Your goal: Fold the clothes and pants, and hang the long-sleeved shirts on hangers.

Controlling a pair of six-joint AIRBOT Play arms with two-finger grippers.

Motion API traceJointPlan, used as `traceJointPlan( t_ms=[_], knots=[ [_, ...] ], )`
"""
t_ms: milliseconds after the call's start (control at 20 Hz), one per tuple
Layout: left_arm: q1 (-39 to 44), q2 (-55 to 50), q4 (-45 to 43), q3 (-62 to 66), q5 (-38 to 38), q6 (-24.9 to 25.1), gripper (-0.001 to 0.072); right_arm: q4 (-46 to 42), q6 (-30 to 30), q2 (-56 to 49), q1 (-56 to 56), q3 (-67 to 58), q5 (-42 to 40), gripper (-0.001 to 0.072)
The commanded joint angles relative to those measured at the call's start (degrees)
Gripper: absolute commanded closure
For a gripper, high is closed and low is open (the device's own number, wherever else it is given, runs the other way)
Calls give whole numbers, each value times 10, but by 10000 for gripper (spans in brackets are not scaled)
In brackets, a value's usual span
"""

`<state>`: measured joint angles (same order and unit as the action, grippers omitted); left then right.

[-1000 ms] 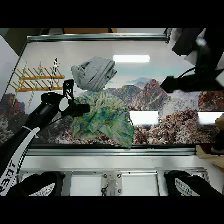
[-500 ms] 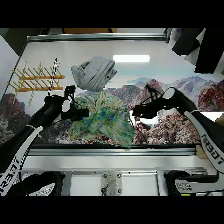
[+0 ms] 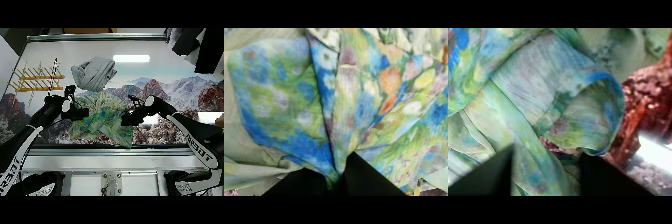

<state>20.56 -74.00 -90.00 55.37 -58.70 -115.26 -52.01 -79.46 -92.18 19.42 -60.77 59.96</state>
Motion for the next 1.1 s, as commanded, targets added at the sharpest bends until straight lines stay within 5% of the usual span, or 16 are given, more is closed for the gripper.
traceJointPlan(
  t_ms=[0,200,450,600,800,1050],
  knots=[
    [-1,5,1,0,-3,0,692,2,2,-1,12,0,-2,671],
    [-1,107,-5,24,-17,10,692,-58,2,66,-19,-42,40,704],
    [0,282,50,185,32,19,692,-91,-4,241,-98,-268,190,705],
    [-1,339,76,247,87,19,692,-111,-21,339,-114,-365,149,705],
    [-1,352,76,243,84,16,692,-243,-100,414,-114,-404,79,705],
    [0,306,118,148,87,-5,692,-294,-132,384,-114,-402,145,705]
  ],
)
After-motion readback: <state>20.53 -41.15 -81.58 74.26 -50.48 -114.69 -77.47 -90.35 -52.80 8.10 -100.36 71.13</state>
